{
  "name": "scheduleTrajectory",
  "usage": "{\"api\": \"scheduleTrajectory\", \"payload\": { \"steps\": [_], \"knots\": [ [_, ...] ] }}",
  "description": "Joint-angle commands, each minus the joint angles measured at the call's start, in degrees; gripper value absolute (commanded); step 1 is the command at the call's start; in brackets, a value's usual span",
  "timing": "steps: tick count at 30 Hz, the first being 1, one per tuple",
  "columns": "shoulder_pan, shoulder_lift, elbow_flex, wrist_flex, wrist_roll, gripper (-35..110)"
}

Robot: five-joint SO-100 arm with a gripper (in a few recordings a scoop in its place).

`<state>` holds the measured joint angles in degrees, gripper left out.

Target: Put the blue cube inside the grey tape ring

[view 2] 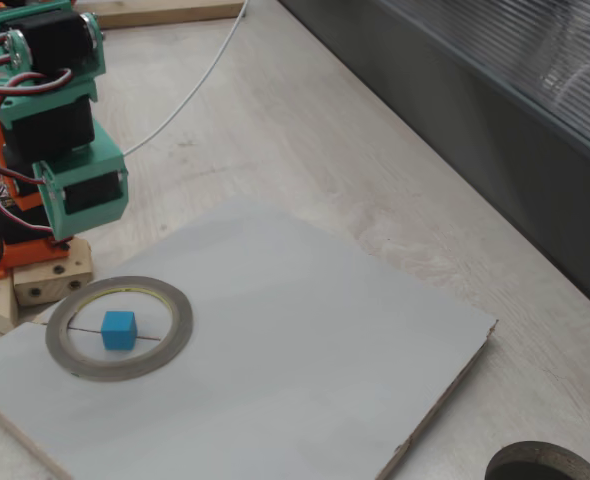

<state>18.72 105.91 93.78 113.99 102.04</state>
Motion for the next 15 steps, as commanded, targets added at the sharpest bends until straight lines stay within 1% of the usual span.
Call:
{"api": "scheduleTrajectory", "payload": {
  "steps": [1,15],
  "knots": [
    [0.70,0.88,-0.26,1.41,0.53,3],
    [0.18,0.79,-0.26,1.41,0.35,3]
  ]
}}
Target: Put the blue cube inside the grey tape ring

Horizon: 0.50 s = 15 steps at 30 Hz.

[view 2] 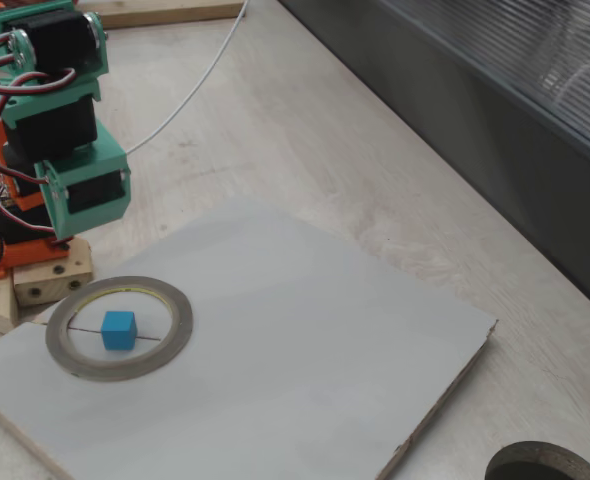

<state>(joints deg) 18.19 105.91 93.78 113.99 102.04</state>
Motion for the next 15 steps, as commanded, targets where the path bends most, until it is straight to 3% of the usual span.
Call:
{"api": "scheduleTrajectory", "payload": {
  "steps": [1,15],
  "knots": [
    [0.70,0.79,-0.26,1.41,0.35,3],
    [1.14,0.79,-0.26,1.41,0.53,3]
  ]
}}
